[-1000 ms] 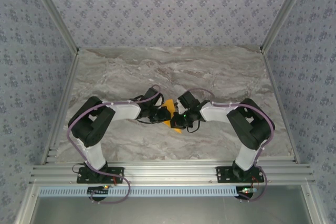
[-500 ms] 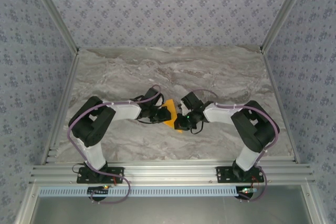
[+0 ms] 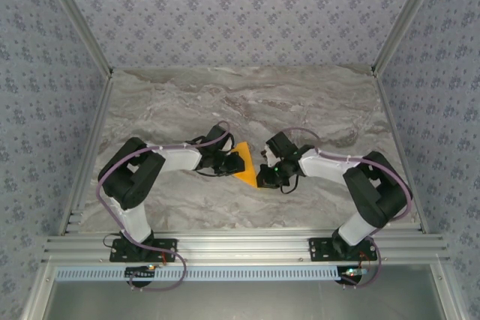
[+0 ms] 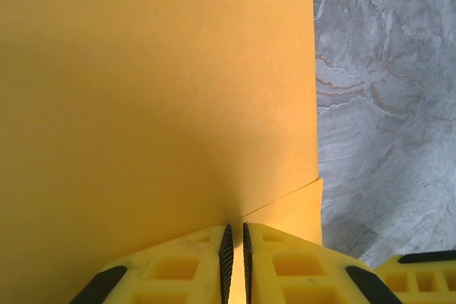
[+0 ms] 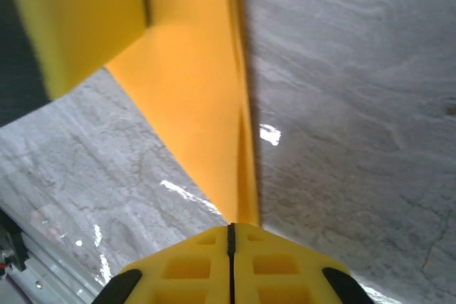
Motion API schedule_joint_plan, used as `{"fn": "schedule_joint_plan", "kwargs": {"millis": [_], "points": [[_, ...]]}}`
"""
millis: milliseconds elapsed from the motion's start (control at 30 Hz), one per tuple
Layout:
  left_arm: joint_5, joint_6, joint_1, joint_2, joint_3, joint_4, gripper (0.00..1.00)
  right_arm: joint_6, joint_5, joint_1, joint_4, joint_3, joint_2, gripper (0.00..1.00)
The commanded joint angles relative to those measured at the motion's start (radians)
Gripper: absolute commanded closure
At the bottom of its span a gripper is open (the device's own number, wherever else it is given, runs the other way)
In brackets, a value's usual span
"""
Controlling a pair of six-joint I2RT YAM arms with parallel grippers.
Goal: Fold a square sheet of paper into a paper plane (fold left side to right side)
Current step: Third fold the triangle at the center of the table.
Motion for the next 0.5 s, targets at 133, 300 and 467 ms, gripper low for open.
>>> {"fn": "schedule_joint_plan", "kwargs": {"millis": [133,300,467], "points": [[-0.049,0.029,0.005,0.008,0.018,-0.073,0.84,-0.01,-0.055,0.013,0.019,0.013,0.012,0.91],[-0.048,0.028,0.004,0.012,0.018,-0.074,0.84,-0.009,-0.061,0.012,0.027,0.015,0.033,0.91],[-0.048,0.028,0.005,0.016,0.021,-0.074,0.84,-0.027,-0.067,0.011,0.016,0.022,0.049,0.91]]}}
